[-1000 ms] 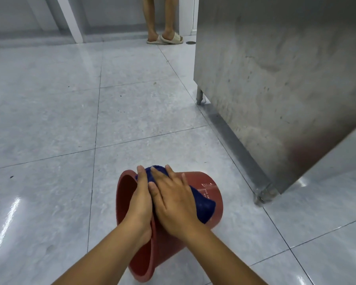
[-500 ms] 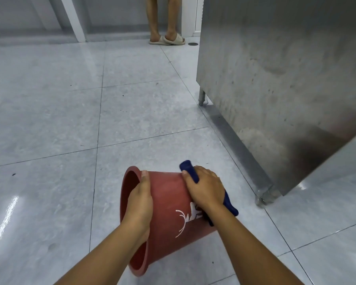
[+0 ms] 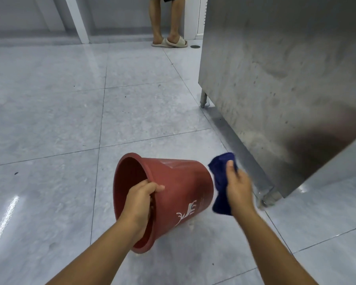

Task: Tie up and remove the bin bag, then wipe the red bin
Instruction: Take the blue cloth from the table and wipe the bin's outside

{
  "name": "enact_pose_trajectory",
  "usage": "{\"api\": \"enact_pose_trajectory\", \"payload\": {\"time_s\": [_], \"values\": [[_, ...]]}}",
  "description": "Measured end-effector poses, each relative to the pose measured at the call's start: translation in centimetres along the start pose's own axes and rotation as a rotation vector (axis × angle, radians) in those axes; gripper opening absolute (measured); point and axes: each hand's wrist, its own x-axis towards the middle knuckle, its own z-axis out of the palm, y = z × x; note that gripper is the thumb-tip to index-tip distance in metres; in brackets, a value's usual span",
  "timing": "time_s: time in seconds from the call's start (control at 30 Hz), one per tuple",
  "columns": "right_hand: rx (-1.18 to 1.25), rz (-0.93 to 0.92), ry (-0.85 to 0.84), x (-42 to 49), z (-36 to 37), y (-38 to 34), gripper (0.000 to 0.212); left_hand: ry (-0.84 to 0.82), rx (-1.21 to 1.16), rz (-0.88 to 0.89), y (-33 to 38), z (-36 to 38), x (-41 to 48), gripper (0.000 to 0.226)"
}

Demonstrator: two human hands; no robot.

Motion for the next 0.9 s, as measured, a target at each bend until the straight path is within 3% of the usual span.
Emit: {"api": "enact_pose_trajectory", "payload": {"time_s": [0.17,0.37,0.57,0.9], "values": [[-0.172,-0.387,-0.381,-6.7,6.5,-2.0,0.039,-0.118,0.139,0.054,0.9,1.6,-0.4,0.015],[-0.112,-0.384,-0.593,-5.0,7.9,-3.2,0.046,-0.278,0.259,0.060,1.3,1.1,0.9,0.056],[-0.375,-0.440,-0.538,-1.9,10.2,-2.5,0.053,-0.227,0.207,0.003,1.1,0.6,1.1,0.026],[-0.539,-0.202,-0.346,3.5,7.3,2.6,0.053,-0.289,0.165,-0.047,-0.2,-0.2,0.4,0.060]]}}
